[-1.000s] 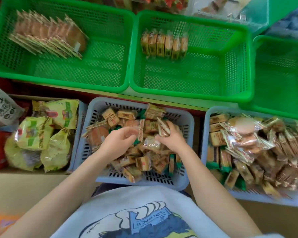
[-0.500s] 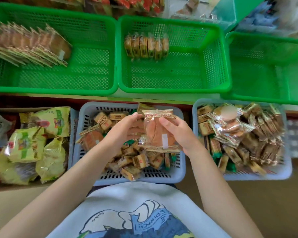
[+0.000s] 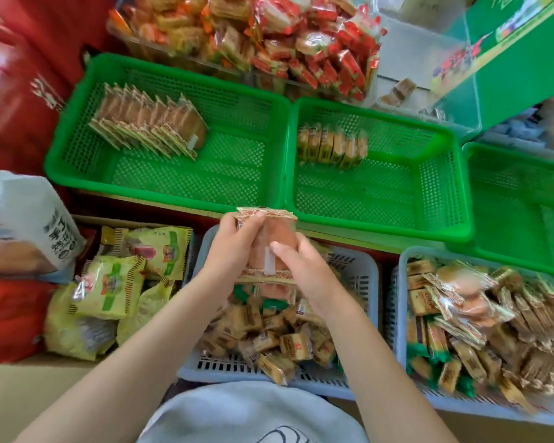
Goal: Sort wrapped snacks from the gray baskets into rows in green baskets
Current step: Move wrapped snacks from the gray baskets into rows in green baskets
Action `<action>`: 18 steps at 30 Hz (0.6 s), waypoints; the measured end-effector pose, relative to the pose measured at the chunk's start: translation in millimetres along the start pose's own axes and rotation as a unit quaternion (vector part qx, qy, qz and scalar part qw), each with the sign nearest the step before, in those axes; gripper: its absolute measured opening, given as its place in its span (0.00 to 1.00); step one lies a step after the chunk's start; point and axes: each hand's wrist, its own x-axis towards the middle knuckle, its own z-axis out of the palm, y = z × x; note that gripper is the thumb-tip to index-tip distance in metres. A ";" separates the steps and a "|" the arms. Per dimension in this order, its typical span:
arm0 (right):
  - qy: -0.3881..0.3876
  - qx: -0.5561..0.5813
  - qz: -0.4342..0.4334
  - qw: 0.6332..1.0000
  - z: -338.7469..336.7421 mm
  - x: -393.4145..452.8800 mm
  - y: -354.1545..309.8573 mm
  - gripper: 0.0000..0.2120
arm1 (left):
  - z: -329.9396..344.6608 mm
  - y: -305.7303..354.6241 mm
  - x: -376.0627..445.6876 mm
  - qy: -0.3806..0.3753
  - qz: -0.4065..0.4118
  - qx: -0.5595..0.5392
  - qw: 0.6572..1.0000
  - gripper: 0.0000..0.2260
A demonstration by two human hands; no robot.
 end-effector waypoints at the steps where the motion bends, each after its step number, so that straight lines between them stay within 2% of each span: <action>1: 0.007 -0.010 -0.014 1.000 7.8 8.0 -8.6 0.11 | -14.3 5.1 9.2 0.014 0.038 0.027 0.999 0.14; 3: 0.041 -0.011 -0.046 0.998 22.9 27.8 -31.2 0.10 | -49.0 9.9 30.2 0.062 0.130 0.122 0.982 0.17; 5: 0.064 0.031 -0.059 0.996 35.9 56.9 -56.5 0.12 | -87.9 6.1 59.1 0.119 0.195 0.297 0.927 0.21; 7: 0.077 0.042 -0.055 0.995 46.3 94.7 -80.5 0.13 | -120.2 -1.9 87.8 0.125 0.177 0.458 0.862 0.22; 10: 0.101 0.000 -0.033 0.994 62.2 164.8 -104.8 0.14 | -142.0 -9.4 112.8 0.073 0.136 0.574 0.804 0.22; 12: 0.128 -0.022 -0.009 0.991 74.3 210.6 -110.8 0.14 | -146.7 -12.1 118.2 0.062 0.156 0.592 0.788 0.24; 15: 0.175 -0.067 0.005 0.982 91.8 265.5 -111.3 0.16 | -150.8 -15.6 120.3 0.049 0.163 0.598 0.783 0.25; 18: 0.163 -0.073 -0.011 0.984 114.7 297.8 -111.0 0.21 | -152.2 -21.3 123.1 0.051 0.180 0.598 0.779 0.28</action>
